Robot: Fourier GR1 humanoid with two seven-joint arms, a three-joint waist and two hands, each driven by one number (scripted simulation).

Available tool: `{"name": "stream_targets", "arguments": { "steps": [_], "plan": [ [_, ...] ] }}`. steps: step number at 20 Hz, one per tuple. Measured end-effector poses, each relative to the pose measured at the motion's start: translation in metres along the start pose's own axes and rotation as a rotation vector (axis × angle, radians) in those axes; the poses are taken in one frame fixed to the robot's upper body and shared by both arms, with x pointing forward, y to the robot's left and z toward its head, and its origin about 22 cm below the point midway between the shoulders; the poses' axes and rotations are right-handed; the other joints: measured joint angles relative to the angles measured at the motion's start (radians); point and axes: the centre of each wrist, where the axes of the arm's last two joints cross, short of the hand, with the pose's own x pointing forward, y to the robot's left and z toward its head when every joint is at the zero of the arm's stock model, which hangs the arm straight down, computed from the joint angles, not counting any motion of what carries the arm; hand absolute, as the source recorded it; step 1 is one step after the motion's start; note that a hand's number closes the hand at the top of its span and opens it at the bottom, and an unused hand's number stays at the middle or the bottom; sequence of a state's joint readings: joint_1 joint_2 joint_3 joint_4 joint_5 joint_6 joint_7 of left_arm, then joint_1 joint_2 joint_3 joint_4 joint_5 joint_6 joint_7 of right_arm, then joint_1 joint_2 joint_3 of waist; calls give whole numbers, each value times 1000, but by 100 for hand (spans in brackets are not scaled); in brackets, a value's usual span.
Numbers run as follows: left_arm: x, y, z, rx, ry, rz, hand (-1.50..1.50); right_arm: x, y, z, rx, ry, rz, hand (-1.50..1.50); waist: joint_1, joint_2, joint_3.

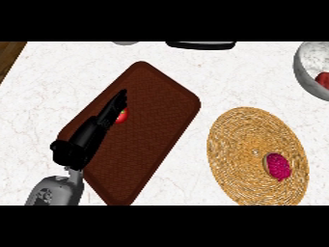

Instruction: Pick the bell pepper from the placemat and place it in the bowl

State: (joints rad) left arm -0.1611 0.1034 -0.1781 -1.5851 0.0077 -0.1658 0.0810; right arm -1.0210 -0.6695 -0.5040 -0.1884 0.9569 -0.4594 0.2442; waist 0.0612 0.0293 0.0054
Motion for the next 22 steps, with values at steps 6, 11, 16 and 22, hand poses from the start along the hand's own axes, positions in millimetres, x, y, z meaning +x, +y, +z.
{"name": "stream_targets", "arguments": {
  "steps": [6, 11, 16, 22],
  "plan": [
    [-1, -1, 5, 4, -2, 4, 0, -15, -17, -9, -169, 53, -192, -150, -7, -4, 0],
    [-4, -3, 4, 21, 4, 6, 0, -42, -31, -18, -231, 123, -329, -150, -23, -10, -1],
    [-5, 6, 11, 42, 15, 11, 0, -89, -42, -21, -310, 174, -418, -150, -44, -20, -3],
    [-8, 16, 13, 57, 25, 5, 0, -157, -59, -17, -349, 180, -481, -150, -62, -27, -4]
  ]
}}
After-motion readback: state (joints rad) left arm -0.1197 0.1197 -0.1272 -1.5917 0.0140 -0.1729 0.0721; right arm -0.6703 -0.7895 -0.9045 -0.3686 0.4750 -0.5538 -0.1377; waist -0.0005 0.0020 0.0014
